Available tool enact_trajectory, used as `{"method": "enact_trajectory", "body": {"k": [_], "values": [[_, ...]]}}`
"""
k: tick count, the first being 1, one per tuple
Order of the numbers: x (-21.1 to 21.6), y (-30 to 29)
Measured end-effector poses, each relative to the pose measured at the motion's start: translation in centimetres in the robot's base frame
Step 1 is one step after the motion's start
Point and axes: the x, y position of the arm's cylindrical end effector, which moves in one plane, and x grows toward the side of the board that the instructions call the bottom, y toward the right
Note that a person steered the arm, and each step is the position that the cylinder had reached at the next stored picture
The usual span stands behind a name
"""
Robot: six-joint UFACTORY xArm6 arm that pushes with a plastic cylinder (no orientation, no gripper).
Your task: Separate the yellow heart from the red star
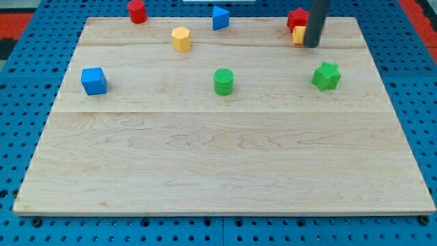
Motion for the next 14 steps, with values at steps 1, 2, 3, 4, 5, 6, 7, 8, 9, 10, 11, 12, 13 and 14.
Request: {"method": "enact_trajectory", "body": {"k": [1,2,3,4,5,6,7,8,9,10,11,12,13,14], "values": [[-0.1,2.5],[-3.1,4.8],[-7.4,0.8],[-5.5,-6.2],[-1.3,-5.0],[-5.0,-4.1],[-8.2,-5.4],[-8.2,-0.6],[-5.6,-0.8],[-2.7,-4.5],[-5.3,-0.7],[-7.9,3.3],[-3.3,0.9],[-0.6,-9.9]]}}
